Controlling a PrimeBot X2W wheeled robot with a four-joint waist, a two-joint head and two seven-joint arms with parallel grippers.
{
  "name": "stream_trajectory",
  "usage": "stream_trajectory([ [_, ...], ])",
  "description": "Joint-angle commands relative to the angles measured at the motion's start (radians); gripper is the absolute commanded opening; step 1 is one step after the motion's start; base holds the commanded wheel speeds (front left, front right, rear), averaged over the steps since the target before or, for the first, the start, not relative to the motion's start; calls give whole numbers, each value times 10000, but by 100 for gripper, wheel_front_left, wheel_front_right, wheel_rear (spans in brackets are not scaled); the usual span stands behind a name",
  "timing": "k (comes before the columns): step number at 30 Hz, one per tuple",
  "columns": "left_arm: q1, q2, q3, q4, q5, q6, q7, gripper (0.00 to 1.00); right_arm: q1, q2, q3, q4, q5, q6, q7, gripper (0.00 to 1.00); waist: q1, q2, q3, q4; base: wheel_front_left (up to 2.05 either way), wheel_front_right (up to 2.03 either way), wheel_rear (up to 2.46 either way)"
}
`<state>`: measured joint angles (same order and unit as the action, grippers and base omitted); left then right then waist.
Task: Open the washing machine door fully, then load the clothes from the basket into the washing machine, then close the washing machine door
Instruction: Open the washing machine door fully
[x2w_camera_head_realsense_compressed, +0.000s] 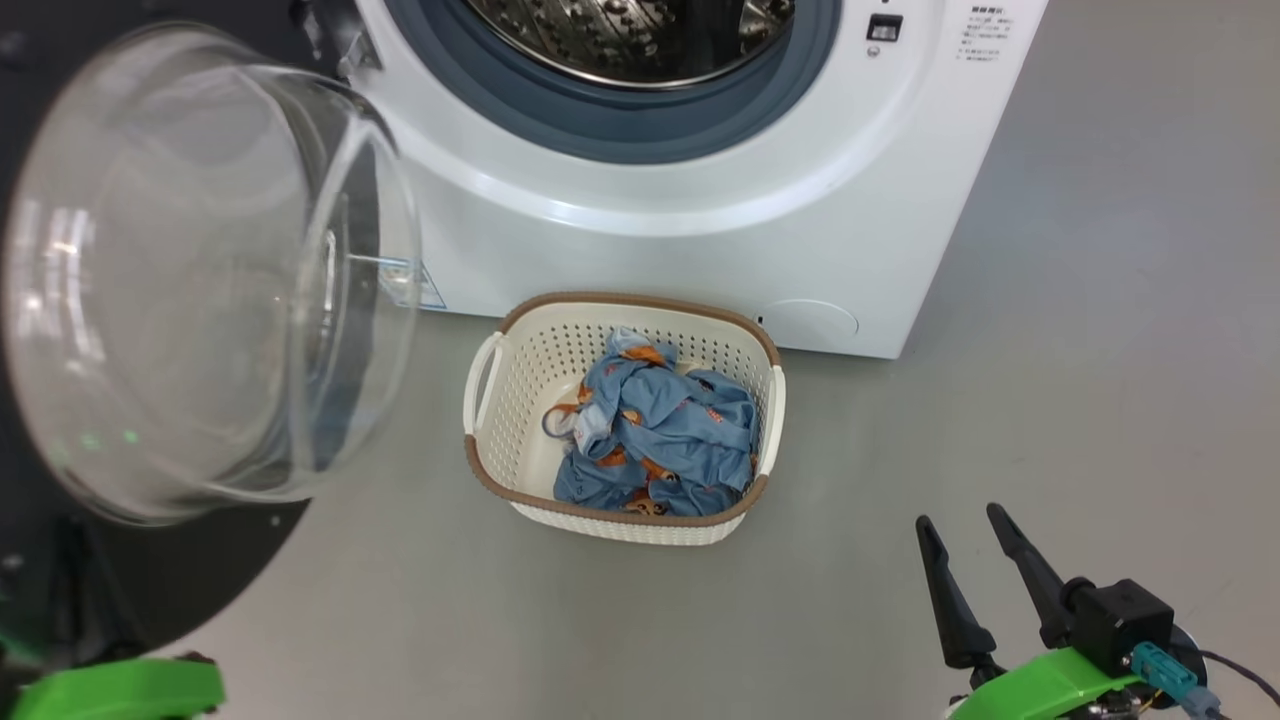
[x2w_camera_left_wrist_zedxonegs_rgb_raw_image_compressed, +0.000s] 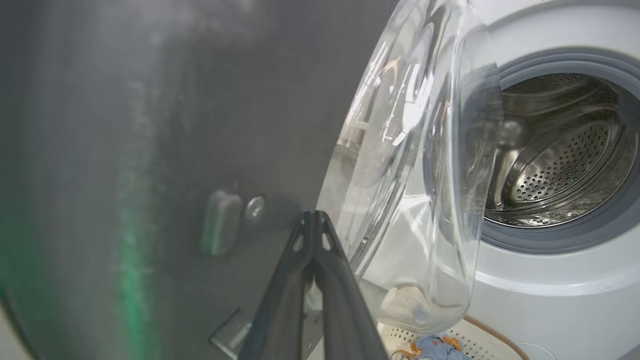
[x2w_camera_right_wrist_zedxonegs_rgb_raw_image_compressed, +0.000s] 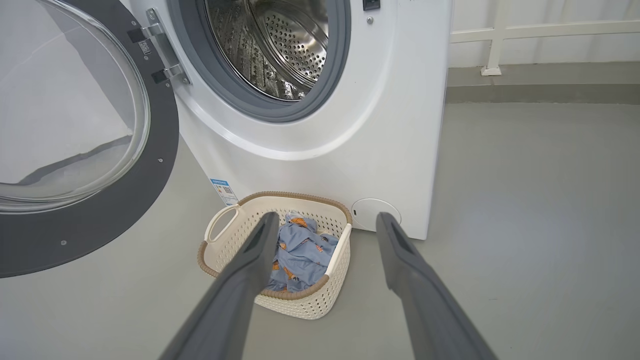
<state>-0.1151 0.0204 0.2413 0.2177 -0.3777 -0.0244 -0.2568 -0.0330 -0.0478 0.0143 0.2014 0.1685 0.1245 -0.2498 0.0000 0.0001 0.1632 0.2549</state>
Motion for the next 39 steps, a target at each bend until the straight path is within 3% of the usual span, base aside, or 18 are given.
stream_trajectory([
  [1, -421, 308, 680, -50, -136, 188, -49, 0, -360, -24, 243, -213, -128, 62, -120, 100, 0, -1, 120, -60, 0, 0, 0],
  [12, -1671, 940, 2599, 1300, 36, -46, -49, 0, -629, -147, 492, -91, -247, 62, -120, 100, 0, -1, 390, -106, 0, 0, 0],
  [21, -2347, 1386, 3124, 2328, 525, -499, -49, 0, -748, -252, 596, -28, -218, 62, -120, 100, 0, -1, 406, -152, 0, 0, 0],
  [28, -2326, 1110, 3311, 2131, 992, -796, -49, 0, -703, -230, 551, -26, -158, 62, -120, 100, 0, -1, 263, -199, 0, 0, 0],
  [39, -968, 323, 2580, 124, 1431, -1009, -49, 0, -521, -135, 521, -8, -68, 62, -120, 100, 0, -1, -31, -216, 0, 0, 0],
])
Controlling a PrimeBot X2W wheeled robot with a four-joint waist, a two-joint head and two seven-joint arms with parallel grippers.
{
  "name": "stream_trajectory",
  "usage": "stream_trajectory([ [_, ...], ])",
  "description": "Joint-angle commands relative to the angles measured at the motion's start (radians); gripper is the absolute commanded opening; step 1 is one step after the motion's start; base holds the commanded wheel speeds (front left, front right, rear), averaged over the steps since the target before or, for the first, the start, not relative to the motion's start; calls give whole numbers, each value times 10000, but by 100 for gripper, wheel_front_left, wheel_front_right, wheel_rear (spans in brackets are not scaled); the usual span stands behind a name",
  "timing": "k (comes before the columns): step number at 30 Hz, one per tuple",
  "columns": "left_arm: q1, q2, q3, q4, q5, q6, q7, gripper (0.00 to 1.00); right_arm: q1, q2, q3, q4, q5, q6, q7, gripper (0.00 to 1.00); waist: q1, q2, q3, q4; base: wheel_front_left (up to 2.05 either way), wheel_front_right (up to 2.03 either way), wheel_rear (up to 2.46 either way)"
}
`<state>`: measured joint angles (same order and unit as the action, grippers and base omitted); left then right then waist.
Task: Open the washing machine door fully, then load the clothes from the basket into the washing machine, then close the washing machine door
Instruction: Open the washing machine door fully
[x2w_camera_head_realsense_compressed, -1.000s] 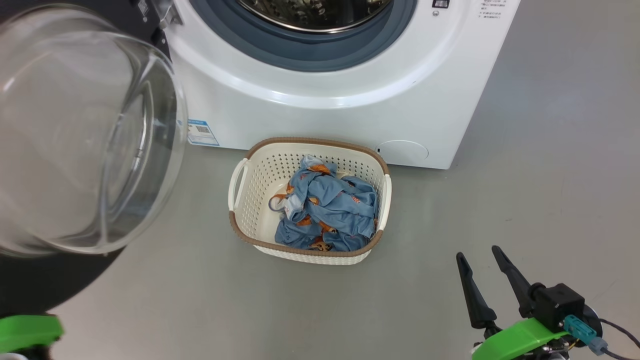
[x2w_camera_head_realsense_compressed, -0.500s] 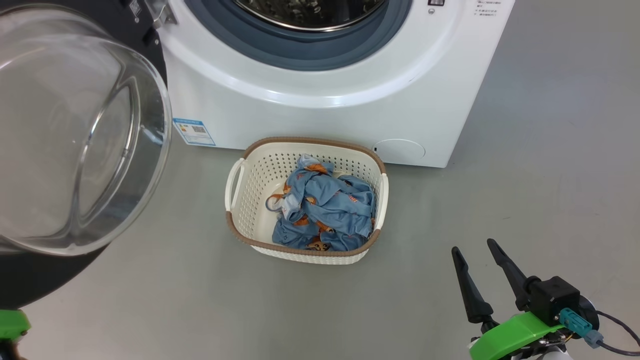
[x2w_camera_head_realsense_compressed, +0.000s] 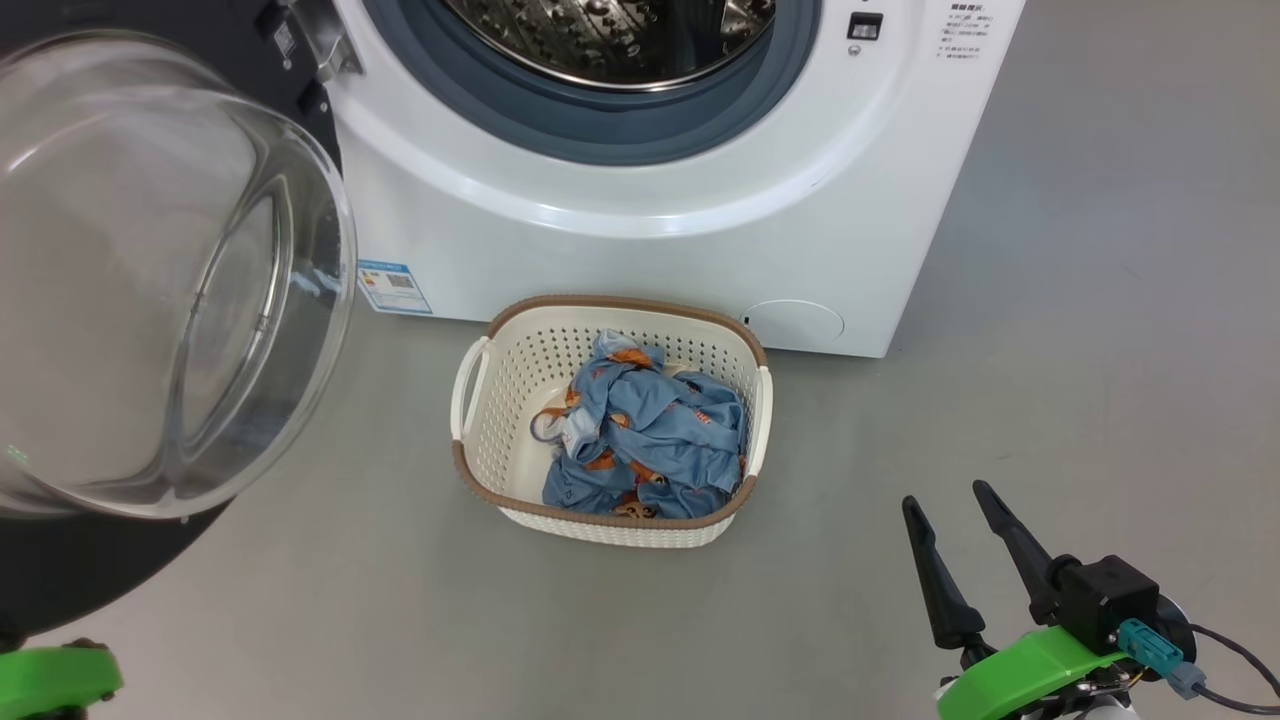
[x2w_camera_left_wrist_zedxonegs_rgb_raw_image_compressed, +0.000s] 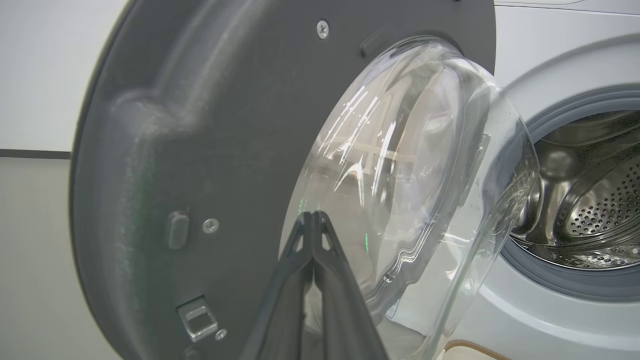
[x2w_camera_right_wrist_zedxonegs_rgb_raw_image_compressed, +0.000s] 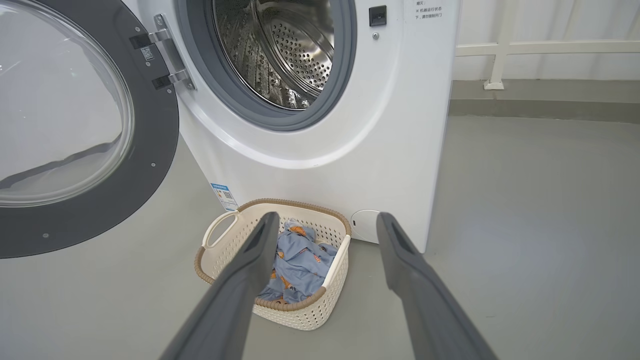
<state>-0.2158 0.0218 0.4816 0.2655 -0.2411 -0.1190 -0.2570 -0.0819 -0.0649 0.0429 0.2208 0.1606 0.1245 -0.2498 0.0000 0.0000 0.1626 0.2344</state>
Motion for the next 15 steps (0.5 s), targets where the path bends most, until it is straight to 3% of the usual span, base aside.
stream_trajectory([
  [1, 158, 299, 81, -518, 51, -48, -48, 0, -15, 42, 221, -212, 21, 62, -120, 100, 0, 0, -52, -16, 0, 0, 0],
  [4, 498, 290, -465, -843, -311, 83, -48, 0, 61, 57, 190, -250, 26, 62, -120, 100, 0, 0, -143, -42, 0, 0, 0],
  [5, 609, 289, -656, -961, -417, 145, -48, 3, 81, 61, 189, -260, 21, 62, -120, 100, 0, 0, -165, -62, 0, 0, 0],
  [6, 729, 289, -860, -1072, -502, 205, -48, 12, 91, 64, 182, -272, 8, 62, -120, 100, 0, 0, -182, -86, 0, 0, 0],
  [7, 847, 288, -1060, -1168, -596, 270, -48, 40, 94, 68, 166, -288, 2, 62, -120, 100, 0, 0, -199, -115, 0, 0, 0],
  [8, 946, 288, -1237, -1253, -742, 347, -48, 85, 95, 72, 162, -299, 2, 62, -120, 100, 0, 0, -212, -142, 0, 0, 0],
  [9, 1047, 287, -1425, -1351, -798, 405, -48, 100, 95, 77, 161, -311, 0, 62, -120, 100, 0, 0, -226, -173, 0, 0, 0],
  [15, 1466, 286, -2204, -1775, -952, 814, -48, 100, 146, 104, 199, -351, 63, 62, -120, 100, 0, 0, -330, -411, 0, 0, 0],
])
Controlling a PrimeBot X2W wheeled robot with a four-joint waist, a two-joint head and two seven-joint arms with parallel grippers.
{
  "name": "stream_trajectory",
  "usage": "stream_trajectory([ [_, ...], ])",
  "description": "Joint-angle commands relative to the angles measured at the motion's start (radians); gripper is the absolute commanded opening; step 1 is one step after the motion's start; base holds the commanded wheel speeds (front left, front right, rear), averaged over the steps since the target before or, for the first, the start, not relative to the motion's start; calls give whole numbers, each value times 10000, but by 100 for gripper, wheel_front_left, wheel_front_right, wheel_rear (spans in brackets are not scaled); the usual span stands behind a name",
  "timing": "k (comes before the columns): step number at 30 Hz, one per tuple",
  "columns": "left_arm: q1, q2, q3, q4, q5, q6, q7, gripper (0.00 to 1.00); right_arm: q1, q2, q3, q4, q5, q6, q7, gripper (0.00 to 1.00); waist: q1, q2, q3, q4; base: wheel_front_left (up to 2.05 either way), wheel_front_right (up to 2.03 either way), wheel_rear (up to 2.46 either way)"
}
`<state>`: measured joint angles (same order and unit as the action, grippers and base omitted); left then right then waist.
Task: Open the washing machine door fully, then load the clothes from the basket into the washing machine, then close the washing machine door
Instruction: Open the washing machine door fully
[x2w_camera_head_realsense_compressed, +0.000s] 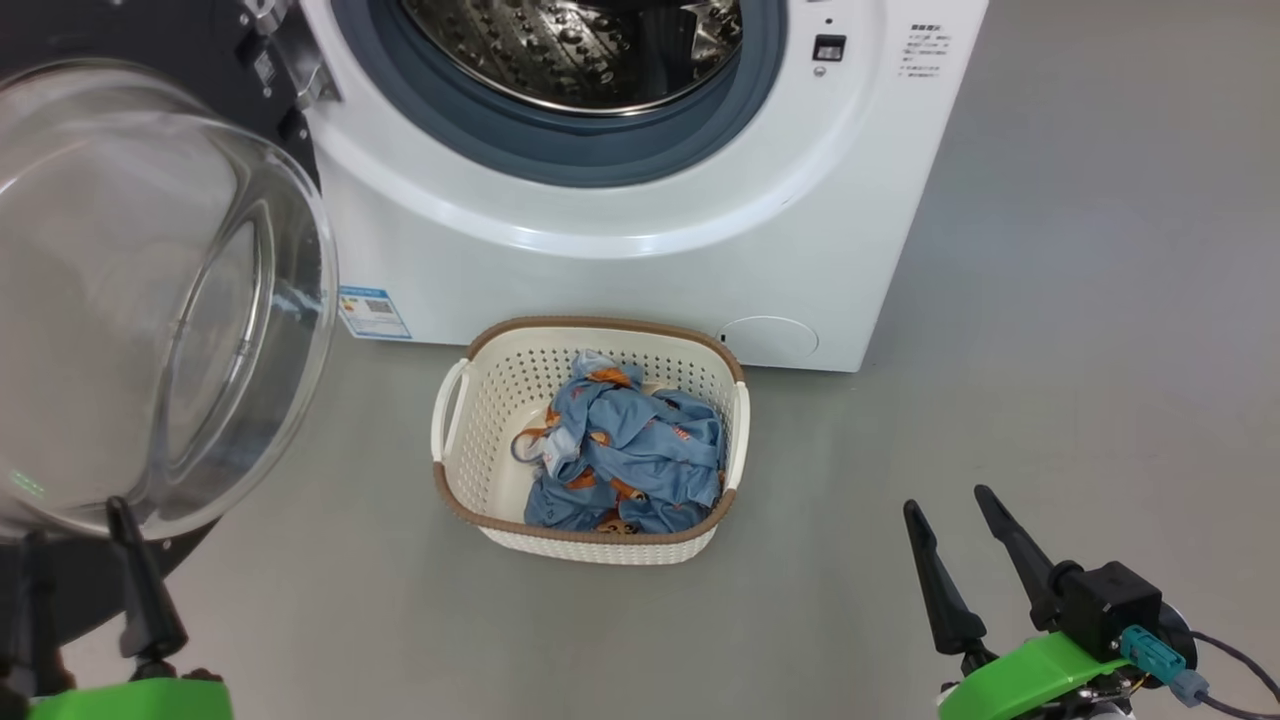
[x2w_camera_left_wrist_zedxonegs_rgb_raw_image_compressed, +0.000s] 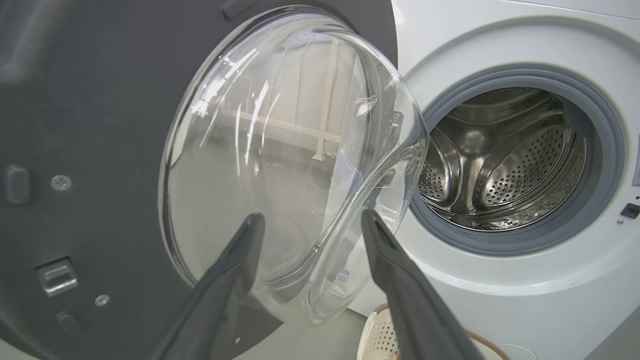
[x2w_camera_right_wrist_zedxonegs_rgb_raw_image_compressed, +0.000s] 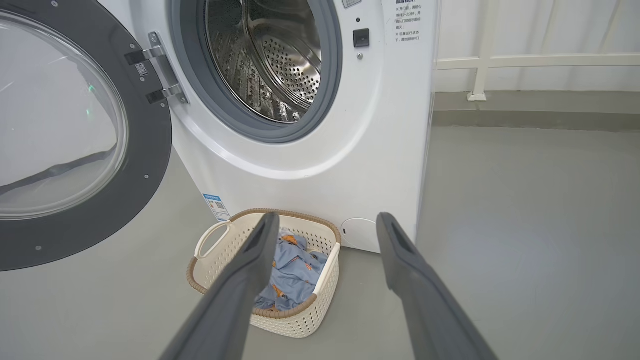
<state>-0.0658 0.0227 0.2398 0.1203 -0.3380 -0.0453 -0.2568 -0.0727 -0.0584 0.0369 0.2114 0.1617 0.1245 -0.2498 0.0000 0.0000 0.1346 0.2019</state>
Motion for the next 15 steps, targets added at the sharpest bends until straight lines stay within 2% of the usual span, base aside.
stream_trajectory([
  [1, 13, 277, 94, -384, 72, 101, -49, 100, 63, 42, 255, -269, 55, 62, -120, 100, 0, 0, -64, -135, 0, 0, 0],
  [15, 860, 276, -1238, -746, 854, -8, -49, 100, 266, 72, 254, -687, -110, 62, -120, 100, 0, 0, -464, -1224, 0, 0, 0],
])
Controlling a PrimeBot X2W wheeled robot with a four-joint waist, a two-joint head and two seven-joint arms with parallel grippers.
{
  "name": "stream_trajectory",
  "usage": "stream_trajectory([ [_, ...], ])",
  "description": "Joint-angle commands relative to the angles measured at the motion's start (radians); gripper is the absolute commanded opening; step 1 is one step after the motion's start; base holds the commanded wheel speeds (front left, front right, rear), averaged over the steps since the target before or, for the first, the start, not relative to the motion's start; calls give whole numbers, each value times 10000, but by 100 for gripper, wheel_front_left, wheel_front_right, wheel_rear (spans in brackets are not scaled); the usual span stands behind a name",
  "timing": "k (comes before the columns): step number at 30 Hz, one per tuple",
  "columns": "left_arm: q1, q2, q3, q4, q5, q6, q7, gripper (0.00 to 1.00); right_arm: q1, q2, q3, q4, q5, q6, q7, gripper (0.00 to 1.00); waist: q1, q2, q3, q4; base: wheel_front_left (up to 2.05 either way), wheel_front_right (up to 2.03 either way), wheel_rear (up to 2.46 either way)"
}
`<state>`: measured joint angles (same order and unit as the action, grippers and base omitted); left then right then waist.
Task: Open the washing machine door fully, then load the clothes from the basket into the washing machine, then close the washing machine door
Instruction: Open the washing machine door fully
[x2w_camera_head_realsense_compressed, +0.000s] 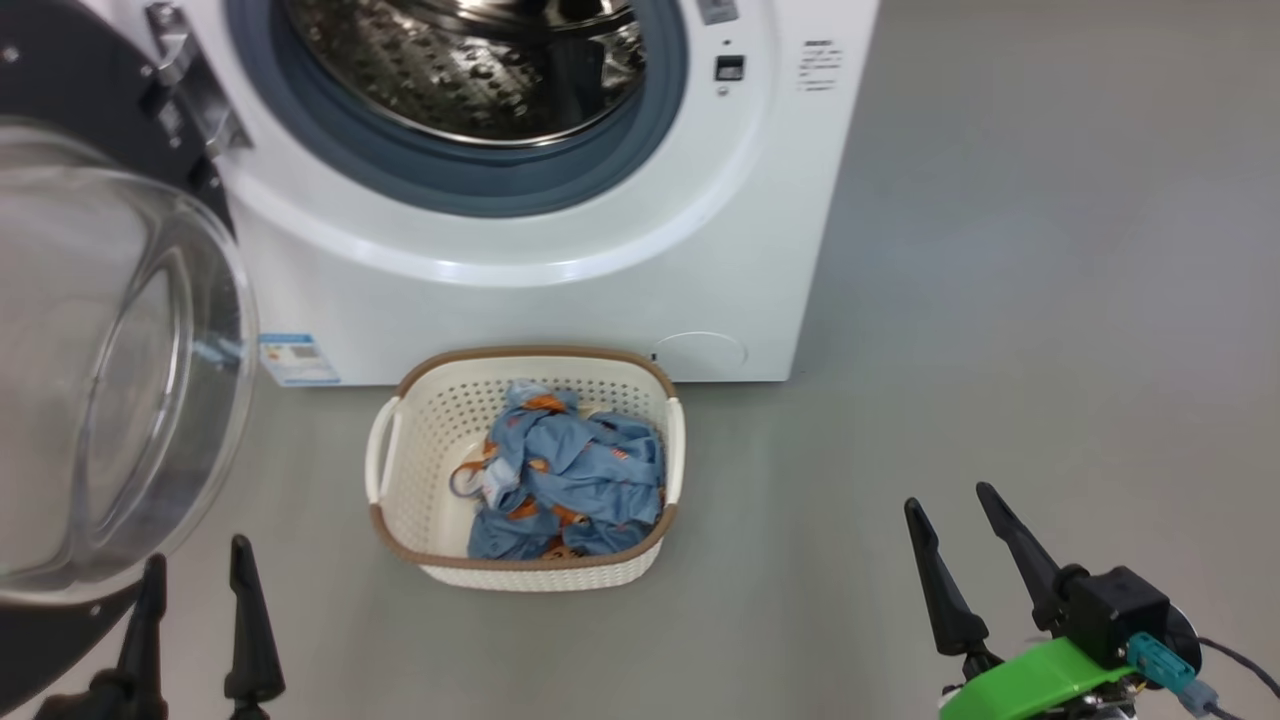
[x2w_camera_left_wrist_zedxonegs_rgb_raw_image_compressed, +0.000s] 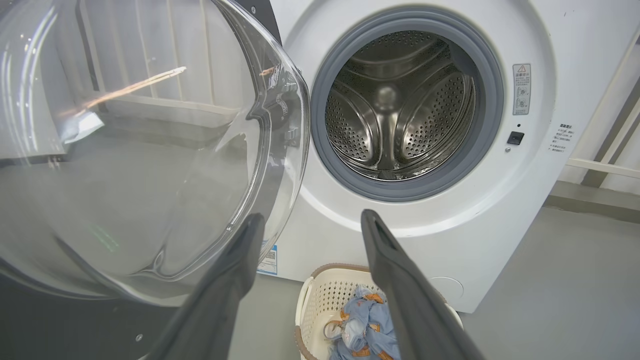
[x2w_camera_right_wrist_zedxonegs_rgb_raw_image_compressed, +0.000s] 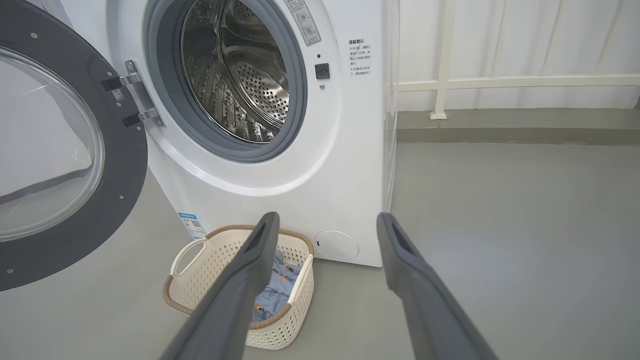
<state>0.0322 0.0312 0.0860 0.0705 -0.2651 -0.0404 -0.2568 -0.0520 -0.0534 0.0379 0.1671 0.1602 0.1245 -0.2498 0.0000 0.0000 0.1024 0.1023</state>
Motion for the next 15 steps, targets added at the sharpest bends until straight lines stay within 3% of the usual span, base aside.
stream_trajectory([
  [1, -54, 191, 262, -263, 141, -61, -49, 100, 96, 24, 236, -313, -87, 62, -120, 100, 0, 0, -175, -318, 0, 0, 0],
  [15, 671, 191, 176, -626, 748, -264, -49, 100, 562, 30, 183, -1291, -131, 62, -120, 100, 0, 0, -322, -873, 0, 0, 0],
])
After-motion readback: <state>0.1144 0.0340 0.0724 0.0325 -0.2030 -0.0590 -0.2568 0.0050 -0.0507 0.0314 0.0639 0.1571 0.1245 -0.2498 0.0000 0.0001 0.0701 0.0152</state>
